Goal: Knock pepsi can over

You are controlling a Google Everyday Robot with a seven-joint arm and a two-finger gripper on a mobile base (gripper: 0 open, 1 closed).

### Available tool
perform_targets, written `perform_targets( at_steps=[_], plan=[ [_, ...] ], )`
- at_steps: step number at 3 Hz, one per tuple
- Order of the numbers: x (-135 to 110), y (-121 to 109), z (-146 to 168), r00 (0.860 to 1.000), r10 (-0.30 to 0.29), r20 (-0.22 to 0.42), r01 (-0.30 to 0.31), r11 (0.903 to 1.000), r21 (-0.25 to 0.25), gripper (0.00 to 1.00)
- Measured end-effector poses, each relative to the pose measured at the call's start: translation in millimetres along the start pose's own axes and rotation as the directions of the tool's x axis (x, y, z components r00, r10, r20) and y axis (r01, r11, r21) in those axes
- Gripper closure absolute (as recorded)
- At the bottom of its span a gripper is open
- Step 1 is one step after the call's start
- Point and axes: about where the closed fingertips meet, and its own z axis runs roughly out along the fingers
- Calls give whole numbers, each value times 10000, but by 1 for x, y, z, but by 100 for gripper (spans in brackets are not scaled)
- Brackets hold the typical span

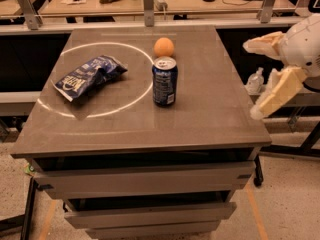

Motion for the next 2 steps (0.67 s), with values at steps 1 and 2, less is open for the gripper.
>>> perform_targets(
  at_steps=[1,2],
  plan=[
    [-21,-5,25,9702,334,2398,-237,9988,-434,0],
    [-45,-10,44,9115,688,4056,-342,9952,-918,0]
  ],
)
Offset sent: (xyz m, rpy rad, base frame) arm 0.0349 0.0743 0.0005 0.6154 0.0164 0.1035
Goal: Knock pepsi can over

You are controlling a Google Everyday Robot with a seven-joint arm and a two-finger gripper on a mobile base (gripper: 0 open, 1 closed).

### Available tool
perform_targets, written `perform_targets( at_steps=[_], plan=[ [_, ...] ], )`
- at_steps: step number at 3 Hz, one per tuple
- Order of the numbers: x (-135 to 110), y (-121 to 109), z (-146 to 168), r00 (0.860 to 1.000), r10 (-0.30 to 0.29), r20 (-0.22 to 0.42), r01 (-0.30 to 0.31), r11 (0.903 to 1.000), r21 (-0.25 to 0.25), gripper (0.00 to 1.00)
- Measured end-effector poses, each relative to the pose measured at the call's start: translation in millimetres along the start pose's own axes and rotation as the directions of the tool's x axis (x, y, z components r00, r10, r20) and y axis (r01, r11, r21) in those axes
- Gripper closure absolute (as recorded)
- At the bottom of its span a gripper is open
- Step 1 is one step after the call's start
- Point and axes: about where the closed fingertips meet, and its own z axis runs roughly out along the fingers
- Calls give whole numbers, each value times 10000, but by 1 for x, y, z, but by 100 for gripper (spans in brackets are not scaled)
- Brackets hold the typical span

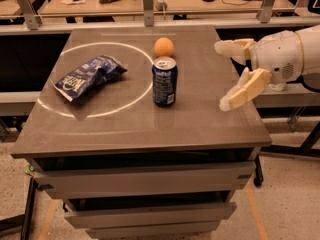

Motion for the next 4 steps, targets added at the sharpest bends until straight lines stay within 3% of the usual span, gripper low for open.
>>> perform_targets(
  at_steps=[1,3,4],
  plan=[
    [0,0,0,10000,-4,-13,4,10000,1,0],
    [14,-32,37,9934,-124,1140,121,9999,39,0],
    [22,-44,59,9892,-69,1465,111,9996,-277,0]
  ],
)
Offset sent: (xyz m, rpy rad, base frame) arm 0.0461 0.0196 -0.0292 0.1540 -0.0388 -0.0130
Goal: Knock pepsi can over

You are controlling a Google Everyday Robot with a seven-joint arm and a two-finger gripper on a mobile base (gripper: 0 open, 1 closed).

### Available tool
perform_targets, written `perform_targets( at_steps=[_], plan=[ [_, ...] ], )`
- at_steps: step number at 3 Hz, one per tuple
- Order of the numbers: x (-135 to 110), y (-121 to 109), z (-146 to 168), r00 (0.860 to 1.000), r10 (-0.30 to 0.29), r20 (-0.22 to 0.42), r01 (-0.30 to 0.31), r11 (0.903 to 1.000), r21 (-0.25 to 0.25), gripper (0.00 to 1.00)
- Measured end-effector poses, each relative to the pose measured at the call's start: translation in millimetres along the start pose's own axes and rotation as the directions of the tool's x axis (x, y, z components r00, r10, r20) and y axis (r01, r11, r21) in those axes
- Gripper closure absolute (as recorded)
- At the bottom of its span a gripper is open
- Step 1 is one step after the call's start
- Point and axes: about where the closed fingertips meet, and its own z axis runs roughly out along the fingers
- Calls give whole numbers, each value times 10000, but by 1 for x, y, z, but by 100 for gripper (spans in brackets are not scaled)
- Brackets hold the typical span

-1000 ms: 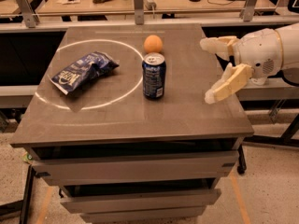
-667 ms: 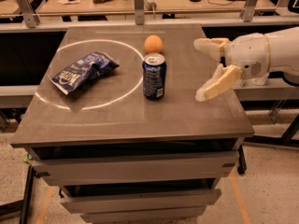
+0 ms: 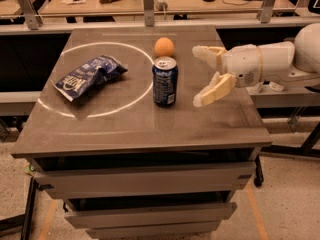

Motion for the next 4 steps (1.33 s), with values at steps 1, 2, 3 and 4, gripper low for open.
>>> perform_targets(
  at_steps=[1,2,3,4],
  plan=[
    [12,-7,22,9997,88,219,-76,9987,-512,0],
    [23,-10,43,9993,214,316,-181,9947,-1014,0],
    [29,-10,64,9985,321,450,-249,9880,-1521,0],
    [32,-10,81,9973,405,620,-274,9797,-1984,19]
  ],
)
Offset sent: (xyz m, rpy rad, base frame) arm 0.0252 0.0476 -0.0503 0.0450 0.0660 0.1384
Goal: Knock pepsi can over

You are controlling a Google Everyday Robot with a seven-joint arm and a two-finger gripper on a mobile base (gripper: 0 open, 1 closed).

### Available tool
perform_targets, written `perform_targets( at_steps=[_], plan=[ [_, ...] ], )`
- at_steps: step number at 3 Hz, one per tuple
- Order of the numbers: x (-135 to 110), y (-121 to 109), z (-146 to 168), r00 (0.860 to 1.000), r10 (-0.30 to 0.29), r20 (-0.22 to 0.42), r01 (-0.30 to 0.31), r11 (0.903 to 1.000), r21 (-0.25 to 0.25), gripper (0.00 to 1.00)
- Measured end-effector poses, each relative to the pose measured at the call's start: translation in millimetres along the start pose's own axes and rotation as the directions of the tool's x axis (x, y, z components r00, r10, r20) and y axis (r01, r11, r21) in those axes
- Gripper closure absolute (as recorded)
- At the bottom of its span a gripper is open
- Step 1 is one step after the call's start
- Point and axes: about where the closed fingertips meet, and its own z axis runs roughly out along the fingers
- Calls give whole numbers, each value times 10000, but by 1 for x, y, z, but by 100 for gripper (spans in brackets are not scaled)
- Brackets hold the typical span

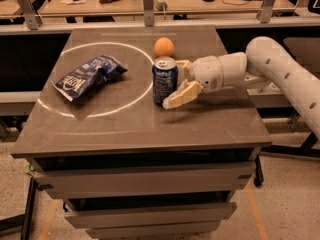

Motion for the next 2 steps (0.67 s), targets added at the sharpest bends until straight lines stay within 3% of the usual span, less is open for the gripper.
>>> perform_targets(
  at_steps=[2],
  plan=[
    [-5,-3,13,9999,-126,34,127,9987,-497,65]
  ],
)
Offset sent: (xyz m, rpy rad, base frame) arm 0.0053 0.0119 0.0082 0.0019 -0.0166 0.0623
